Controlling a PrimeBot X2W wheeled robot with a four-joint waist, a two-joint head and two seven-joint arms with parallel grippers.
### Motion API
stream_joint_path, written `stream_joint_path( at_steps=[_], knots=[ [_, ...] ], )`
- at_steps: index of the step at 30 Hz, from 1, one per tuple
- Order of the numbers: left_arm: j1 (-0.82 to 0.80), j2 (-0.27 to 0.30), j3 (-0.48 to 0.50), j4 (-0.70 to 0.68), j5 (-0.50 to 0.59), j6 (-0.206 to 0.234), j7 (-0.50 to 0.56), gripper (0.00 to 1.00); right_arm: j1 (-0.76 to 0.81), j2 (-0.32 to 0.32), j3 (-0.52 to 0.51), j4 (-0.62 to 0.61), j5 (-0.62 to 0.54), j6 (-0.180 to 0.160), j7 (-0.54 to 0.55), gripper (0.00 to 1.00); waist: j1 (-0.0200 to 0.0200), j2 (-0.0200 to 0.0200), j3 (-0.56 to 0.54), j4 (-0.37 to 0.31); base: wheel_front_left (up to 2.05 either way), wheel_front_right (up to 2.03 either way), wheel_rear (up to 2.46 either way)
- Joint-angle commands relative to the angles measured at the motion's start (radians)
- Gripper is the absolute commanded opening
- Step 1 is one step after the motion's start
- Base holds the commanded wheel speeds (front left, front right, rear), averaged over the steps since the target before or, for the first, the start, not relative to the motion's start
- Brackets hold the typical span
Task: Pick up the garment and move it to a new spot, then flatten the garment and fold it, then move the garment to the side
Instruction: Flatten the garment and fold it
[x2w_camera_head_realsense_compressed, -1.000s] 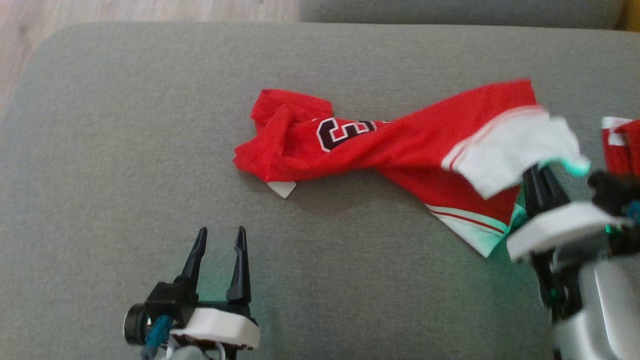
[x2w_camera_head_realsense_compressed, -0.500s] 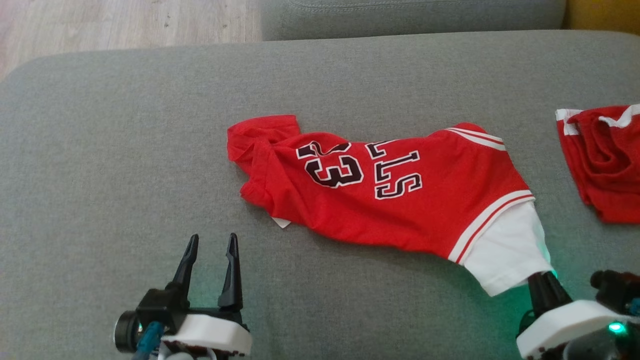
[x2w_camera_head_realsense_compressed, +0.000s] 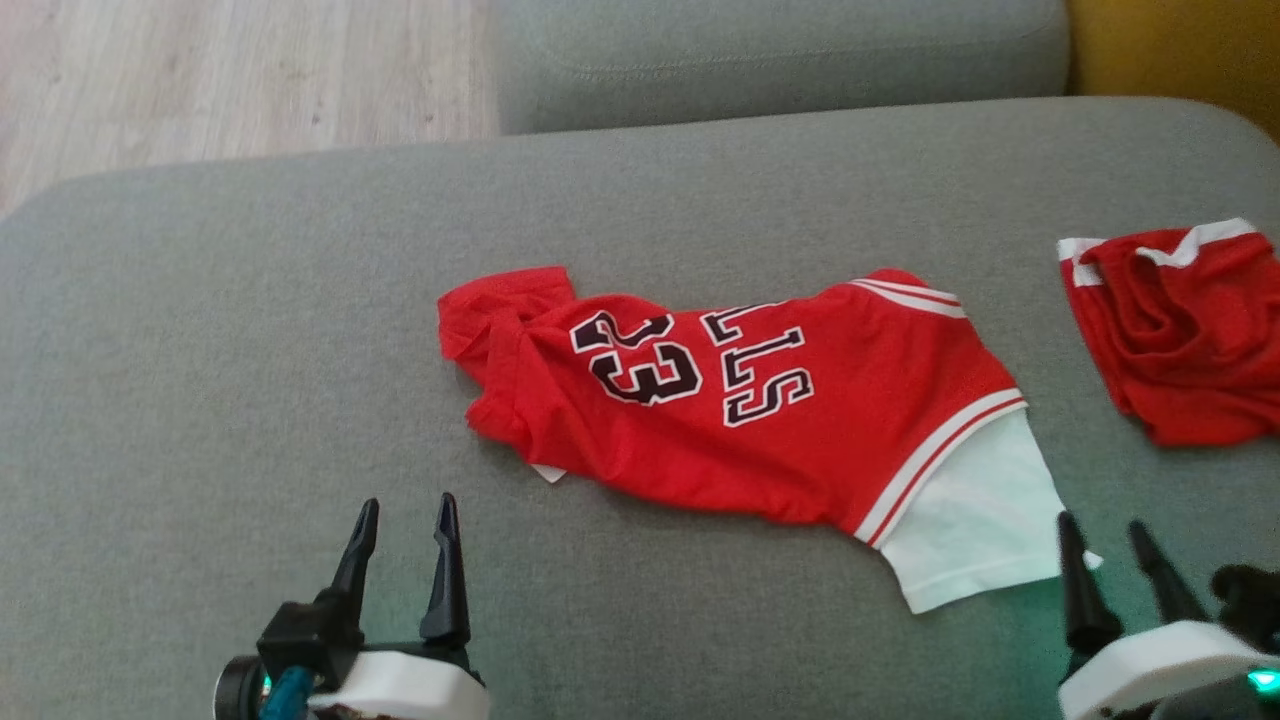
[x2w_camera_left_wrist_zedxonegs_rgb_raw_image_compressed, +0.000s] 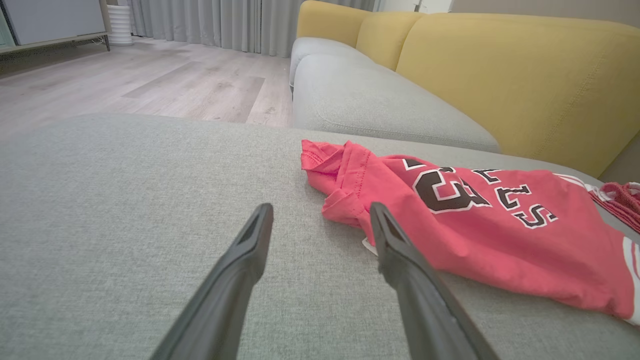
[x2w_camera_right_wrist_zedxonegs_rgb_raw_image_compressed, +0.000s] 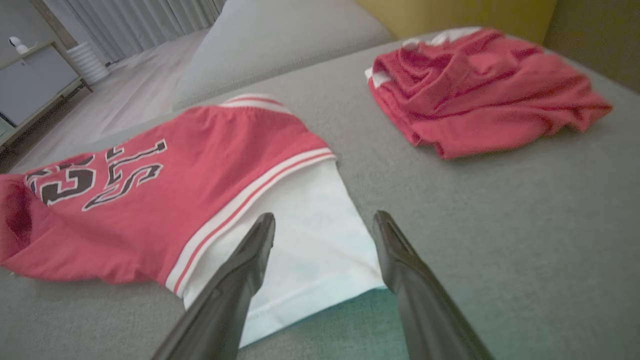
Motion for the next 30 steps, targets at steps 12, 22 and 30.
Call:
stream_joint_path(
  at_steps=[12, 22, 30],
  knots=[
    [-0.141, 0.023, -0.004, 0.042, 0.002, -0.036, 0.076, 1.0, -0.12, -0.008, -0.014, -0.259, -0.111, 0.007, 0.017, 1.0, 0.0001, 0.0, 0.035, -0.044, 0.0, 0.0, 0.0],
    [-0.308, -0.014, 0.031, 0.247, -0.066, -0.065, 0.154, 1.0, -0.229, -0.008, 0.083, -0.264, -0.11, 0.007, 0.014, 1.0, 0.0001, 0.0, 0.112, -0.104, 0.0, 0.0, 0.0],
    [-0.363, -0.051, 0.052, 0.357, -0.12, -0.117, 0.123, 0.0, -0.245, -0.008, 0.076, -0.248, -0.112, 0.007, 0.0, 1.0, 0.0001, 0.0, 0.118, -0.122, 0.0, 0.0, 0.0]
  ],
)
